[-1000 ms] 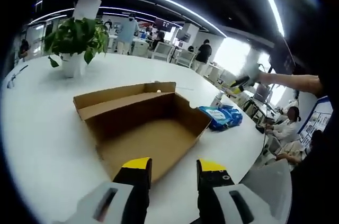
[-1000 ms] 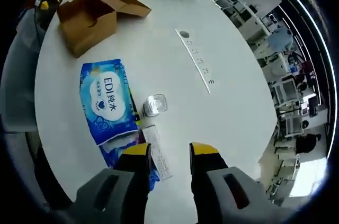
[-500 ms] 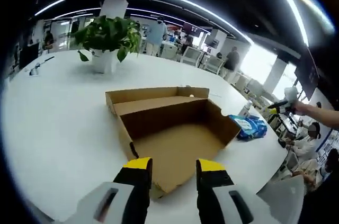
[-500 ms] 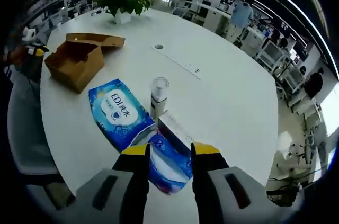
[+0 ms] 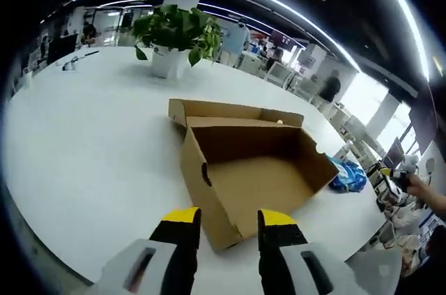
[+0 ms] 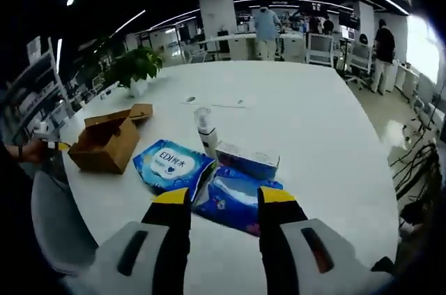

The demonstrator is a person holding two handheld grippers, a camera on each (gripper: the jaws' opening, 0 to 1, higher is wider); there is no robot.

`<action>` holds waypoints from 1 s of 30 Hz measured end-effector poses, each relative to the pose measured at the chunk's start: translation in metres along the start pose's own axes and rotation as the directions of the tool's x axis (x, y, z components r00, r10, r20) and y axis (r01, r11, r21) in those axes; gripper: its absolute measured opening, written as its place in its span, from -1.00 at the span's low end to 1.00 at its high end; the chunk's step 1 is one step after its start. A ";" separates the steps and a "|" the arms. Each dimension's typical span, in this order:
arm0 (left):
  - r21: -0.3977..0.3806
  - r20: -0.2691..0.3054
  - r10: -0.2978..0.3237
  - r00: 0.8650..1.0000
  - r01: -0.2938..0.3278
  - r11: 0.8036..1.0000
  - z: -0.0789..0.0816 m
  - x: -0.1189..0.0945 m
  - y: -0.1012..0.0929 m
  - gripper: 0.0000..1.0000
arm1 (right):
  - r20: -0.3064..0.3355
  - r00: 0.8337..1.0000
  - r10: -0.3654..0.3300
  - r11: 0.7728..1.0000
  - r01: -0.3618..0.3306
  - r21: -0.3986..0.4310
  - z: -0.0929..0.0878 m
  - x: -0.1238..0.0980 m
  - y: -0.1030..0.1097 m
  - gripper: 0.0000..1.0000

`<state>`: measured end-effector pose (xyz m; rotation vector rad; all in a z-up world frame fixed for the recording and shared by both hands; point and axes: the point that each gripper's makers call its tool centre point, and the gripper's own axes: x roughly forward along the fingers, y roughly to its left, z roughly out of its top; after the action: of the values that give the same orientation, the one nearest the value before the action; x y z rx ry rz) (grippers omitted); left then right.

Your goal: Operate the shoe box by opening the lid, removing the specified soft item, and placing it in the target area until the item is outside and the box remains undamaged.

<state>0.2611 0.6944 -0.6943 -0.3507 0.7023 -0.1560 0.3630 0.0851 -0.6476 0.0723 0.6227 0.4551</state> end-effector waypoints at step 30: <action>-0.053 -0.102 0.072 0.992 -0.078 0.996 -0.015 0.031 -0.008 -0.34 | 0.061 0.996 0.059 0.990 -0.067 0.128 -0.069 -0.020 0.063 -0.24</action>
<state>0.2739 0.6747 -0.7205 -0.3720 0.8187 -0.0826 0.2839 0.1286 -0.6800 0.2284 0.5948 0.4715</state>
